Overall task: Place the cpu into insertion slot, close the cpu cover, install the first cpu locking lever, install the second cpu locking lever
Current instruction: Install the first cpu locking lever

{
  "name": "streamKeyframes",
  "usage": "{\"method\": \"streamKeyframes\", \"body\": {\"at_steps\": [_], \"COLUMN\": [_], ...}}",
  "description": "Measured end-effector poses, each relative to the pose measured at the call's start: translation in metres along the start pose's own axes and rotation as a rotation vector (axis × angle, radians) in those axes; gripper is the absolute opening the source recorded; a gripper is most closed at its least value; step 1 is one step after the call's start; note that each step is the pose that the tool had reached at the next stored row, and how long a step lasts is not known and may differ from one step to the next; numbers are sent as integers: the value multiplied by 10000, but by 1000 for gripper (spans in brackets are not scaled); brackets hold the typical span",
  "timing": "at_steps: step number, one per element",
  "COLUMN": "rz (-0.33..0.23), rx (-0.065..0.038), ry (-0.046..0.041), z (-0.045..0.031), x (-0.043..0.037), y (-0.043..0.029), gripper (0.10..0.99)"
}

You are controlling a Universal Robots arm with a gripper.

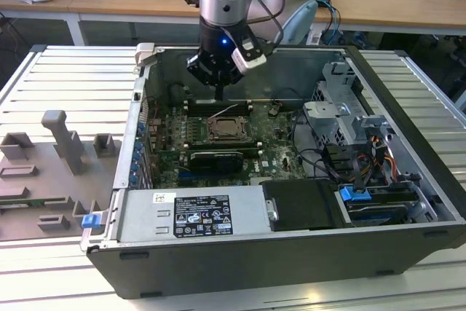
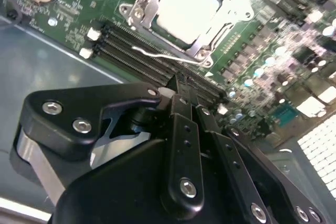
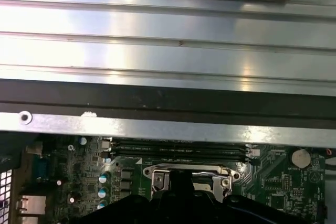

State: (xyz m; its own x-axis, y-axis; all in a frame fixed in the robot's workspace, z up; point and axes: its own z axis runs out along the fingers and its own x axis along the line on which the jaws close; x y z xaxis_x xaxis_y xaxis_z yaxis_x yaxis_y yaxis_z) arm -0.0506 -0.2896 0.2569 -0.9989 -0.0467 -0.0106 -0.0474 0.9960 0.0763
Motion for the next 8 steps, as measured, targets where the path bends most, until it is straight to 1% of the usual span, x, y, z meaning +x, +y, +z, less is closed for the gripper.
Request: {"method": "streamKeyframes", "body": {"at_steps": [1, 4, 6, 8], "rz": [0, 0, -1, 0], "rx": [-32, -31, -30, -31], "ry": [-4, -1, -1, -2], "z": [13, 75, 142, 186], "x": [-3, -18, -50, -86], "y": [0, -6, -13, -18], "gripper": [106, 106, 106, 106]}}
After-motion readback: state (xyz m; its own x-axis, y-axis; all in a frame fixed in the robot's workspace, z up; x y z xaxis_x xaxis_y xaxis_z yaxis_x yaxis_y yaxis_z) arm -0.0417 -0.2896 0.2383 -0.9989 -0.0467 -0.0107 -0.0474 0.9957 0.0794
